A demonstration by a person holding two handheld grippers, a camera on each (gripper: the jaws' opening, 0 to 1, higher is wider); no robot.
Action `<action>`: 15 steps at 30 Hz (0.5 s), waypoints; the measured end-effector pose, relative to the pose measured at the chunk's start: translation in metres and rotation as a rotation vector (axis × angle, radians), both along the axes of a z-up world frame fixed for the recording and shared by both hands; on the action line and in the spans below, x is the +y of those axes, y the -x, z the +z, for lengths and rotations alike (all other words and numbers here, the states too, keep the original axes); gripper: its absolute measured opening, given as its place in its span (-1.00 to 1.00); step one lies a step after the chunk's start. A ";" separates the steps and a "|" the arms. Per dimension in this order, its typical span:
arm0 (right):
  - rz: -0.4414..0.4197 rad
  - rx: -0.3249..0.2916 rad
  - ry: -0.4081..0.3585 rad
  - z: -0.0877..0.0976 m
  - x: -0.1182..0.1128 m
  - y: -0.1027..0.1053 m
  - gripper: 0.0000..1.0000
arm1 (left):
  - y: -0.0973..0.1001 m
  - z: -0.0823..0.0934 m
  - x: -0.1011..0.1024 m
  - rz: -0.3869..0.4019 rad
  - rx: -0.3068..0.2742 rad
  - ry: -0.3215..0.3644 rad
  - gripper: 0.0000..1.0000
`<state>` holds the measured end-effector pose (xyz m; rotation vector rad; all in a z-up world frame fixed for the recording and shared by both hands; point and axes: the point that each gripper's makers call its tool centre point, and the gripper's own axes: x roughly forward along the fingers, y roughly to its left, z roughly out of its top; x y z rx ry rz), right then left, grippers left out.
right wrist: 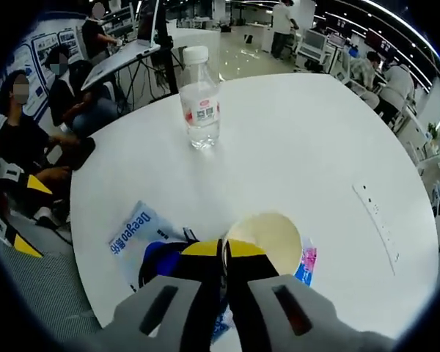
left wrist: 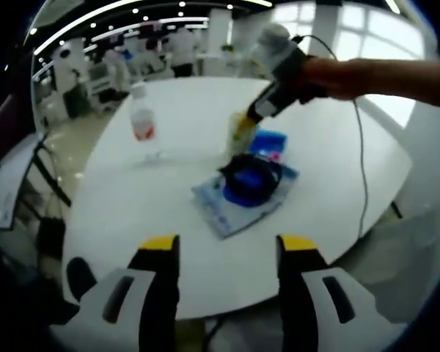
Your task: Arrange the tabletop items into an orderly group along one side of the table until the central work area is clear of visible clutter.
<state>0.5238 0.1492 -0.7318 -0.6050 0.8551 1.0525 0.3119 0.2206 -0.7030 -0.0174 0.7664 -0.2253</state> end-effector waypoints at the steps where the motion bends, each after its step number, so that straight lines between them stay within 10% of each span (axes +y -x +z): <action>1: -0.001 0.000 -0.003 0.001 0.001 0.000 -0.97 | 0.000 0.000 0.000 -0.001 0.000 0.000 -0.01; 15: 0.055 -0.042 -0.007 0.011 0.033 -0.002 -0.97 | 0.000 0.001 0.000 0.001 -0.002 0.000 -0.02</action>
